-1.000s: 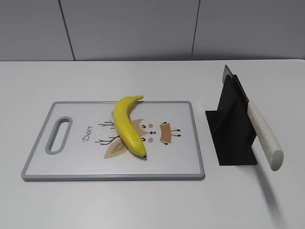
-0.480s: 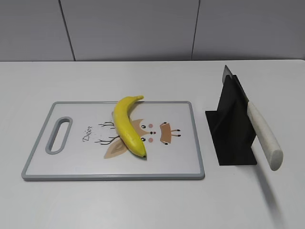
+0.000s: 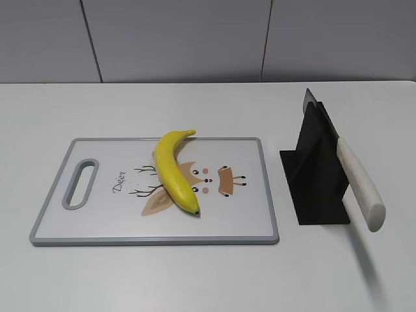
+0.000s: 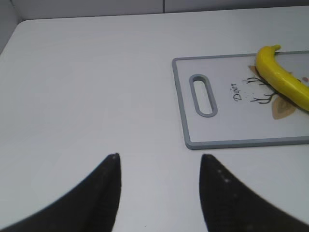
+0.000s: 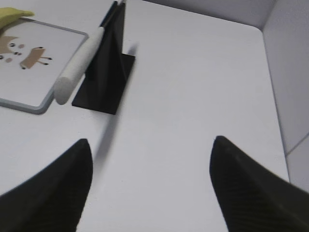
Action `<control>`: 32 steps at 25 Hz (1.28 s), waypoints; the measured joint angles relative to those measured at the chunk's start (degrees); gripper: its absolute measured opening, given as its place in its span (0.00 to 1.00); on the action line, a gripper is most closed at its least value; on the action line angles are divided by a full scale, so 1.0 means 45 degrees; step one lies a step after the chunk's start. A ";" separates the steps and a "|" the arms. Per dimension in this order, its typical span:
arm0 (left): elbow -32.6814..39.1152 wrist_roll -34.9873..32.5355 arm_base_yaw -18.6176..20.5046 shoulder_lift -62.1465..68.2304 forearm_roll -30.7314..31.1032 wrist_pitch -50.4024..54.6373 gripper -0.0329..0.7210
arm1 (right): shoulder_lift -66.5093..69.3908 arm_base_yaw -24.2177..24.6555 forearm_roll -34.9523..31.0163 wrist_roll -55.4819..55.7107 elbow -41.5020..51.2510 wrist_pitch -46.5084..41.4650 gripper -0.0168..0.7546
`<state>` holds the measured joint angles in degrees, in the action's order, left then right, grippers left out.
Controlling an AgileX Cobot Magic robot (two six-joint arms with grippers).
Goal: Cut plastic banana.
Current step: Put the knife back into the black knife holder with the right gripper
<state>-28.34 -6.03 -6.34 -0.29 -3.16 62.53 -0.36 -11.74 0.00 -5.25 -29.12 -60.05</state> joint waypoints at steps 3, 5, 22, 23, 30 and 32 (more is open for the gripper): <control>0.0000 0.0000 0.0510 0.0000 0.0000 0.0000 0.72 | 0.0000 0.1346 0.0000 0.0000 0.0000 0.0000 0.78; 0.0000 0.0000 0.0704 0.0000 0.0000 0.0000 0.72 | 0.0000 0.1924 0.0000 0.0000 0.0000 0.0000 0.78; 0.0000 0.0000 0.0758 0.0000 0.0000 0.0000 0.72 | 0.0000 0.2280 0.0000 0.0000 0.0000 0.0000 0.78; 0.0000 0.0000 0.0758 0.0000 0.0000 0.0000 0.72 | 0.0000 0.2280 0.0000 0.0000 0.0000 0.0000 0.78; 0.0000 0.0000 0.0758 0.0000 0.0000 0.0000 0.72 | 0.0000 0.2280 0.0000 0.0000 0.0000 0.0000 0.78; 0.0000 0.0000 0.0758 0.0000 0.0000 0.0000 0.72 | 0.0000 0.2280 0.0000 0.0000 0.0000 0.0000 0.78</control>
<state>-28.34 -6.03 -2.93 -0.29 -3.16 62.53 -0.36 -1.49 0.00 -5.25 -29.12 -60.05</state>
